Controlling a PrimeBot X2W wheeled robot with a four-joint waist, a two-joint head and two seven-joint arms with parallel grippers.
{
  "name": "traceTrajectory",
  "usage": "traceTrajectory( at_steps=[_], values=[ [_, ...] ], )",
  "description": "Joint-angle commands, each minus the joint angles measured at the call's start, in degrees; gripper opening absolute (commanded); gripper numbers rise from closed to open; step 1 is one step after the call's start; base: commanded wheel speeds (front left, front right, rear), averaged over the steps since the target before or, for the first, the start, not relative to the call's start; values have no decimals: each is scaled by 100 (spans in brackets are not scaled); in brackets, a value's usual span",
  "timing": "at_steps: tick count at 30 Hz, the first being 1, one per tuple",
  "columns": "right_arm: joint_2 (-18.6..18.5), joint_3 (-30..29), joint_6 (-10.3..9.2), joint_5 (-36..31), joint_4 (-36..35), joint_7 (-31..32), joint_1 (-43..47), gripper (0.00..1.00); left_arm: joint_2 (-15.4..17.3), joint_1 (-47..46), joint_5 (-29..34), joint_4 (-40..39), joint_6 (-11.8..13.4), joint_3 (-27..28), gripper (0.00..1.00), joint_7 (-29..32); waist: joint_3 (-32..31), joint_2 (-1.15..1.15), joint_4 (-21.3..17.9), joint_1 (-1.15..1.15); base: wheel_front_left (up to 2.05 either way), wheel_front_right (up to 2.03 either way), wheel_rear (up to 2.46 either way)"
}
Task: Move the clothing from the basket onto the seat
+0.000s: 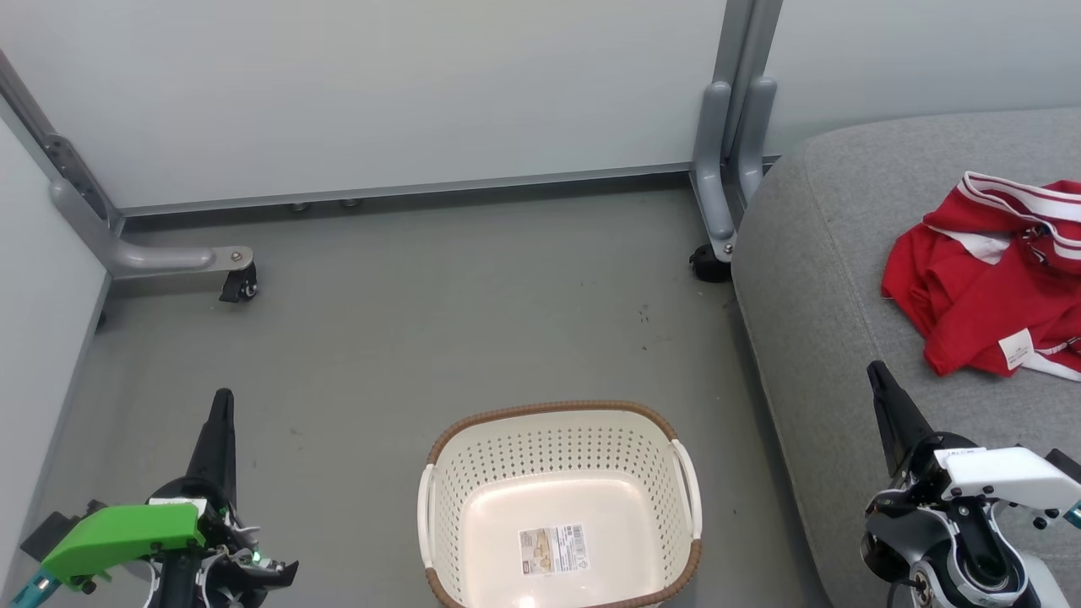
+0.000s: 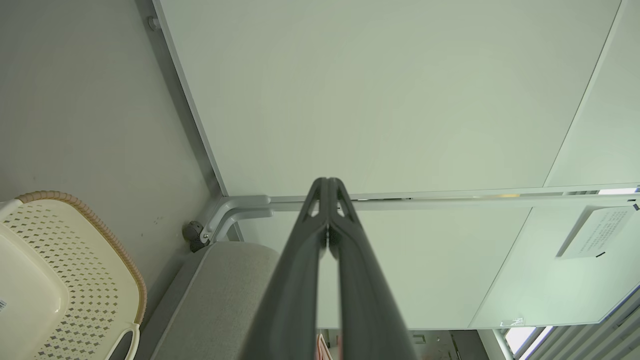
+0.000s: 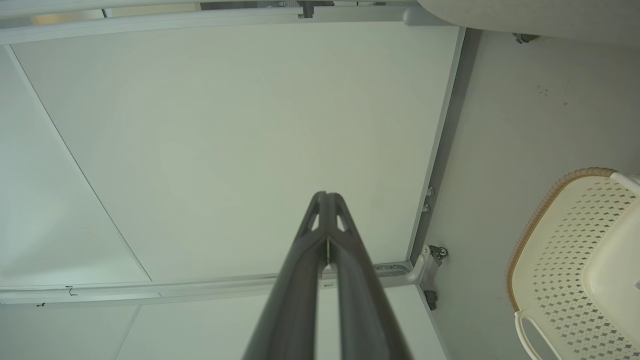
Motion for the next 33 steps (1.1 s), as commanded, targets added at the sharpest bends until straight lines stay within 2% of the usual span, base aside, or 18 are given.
traceTrajectory(
  at_steps=[1,33],
  values=[
    [-5,-14,2,8,12,22,-39,0,1,-51,-18,7,-26,12,0,24,0,0,0,0,0,0,0],
    [51,-85,2,-60,17,83,-45,0,4,-51,-17,7,-20,12,0,24,0,0,0,0,0,0,0]
  ],
)
